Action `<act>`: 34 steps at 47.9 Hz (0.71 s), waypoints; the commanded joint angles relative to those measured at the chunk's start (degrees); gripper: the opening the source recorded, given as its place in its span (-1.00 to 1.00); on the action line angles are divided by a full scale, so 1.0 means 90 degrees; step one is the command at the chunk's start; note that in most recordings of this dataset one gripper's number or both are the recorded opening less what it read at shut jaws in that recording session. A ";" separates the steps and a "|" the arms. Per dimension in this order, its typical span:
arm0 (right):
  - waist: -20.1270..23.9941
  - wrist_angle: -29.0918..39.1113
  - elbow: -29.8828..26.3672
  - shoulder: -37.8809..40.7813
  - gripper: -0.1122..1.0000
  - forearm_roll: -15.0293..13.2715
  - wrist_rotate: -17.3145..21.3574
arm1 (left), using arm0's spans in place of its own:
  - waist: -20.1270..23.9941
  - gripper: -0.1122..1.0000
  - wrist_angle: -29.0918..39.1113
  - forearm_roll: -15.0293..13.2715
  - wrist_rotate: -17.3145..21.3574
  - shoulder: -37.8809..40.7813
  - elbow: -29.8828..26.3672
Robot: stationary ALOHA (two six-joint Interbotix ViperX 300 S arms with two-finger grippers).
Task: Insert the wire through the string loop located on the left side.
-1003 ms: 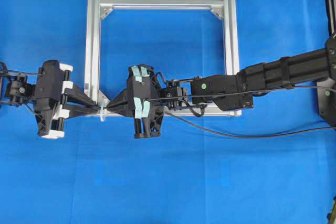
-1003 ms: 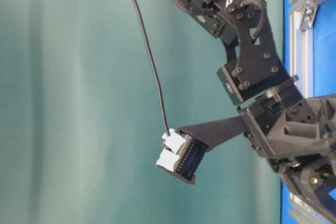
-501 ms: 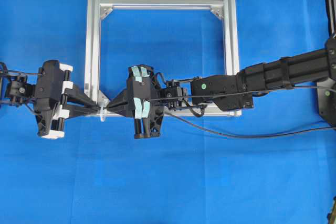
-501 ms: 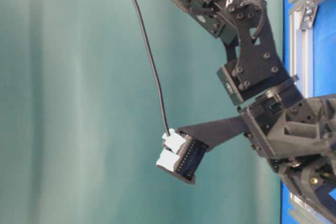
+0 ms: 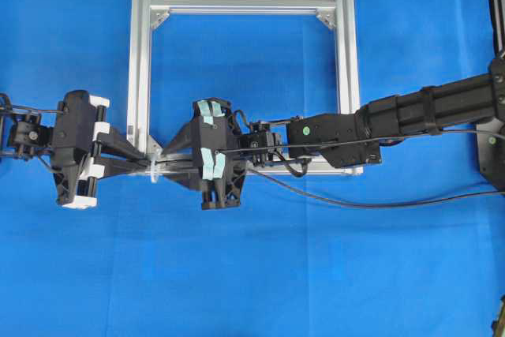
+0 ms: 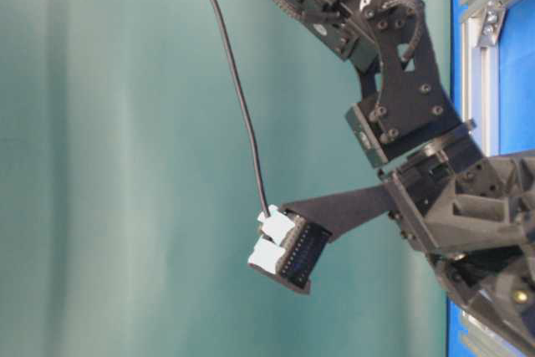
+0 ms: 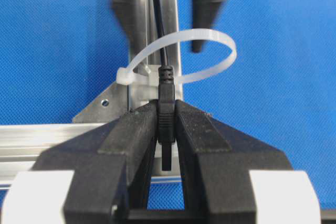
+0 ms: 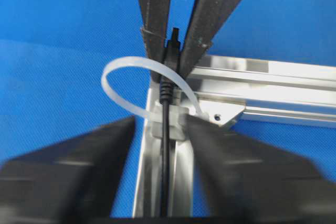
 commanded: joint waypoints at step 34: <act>0.0039 -0.0293 0.0654 -0.0664 0.89 0.0029 0.0029 | -0.0029 -0.66 0.1836 0.0010 -0.0078 -0.2275 0.0234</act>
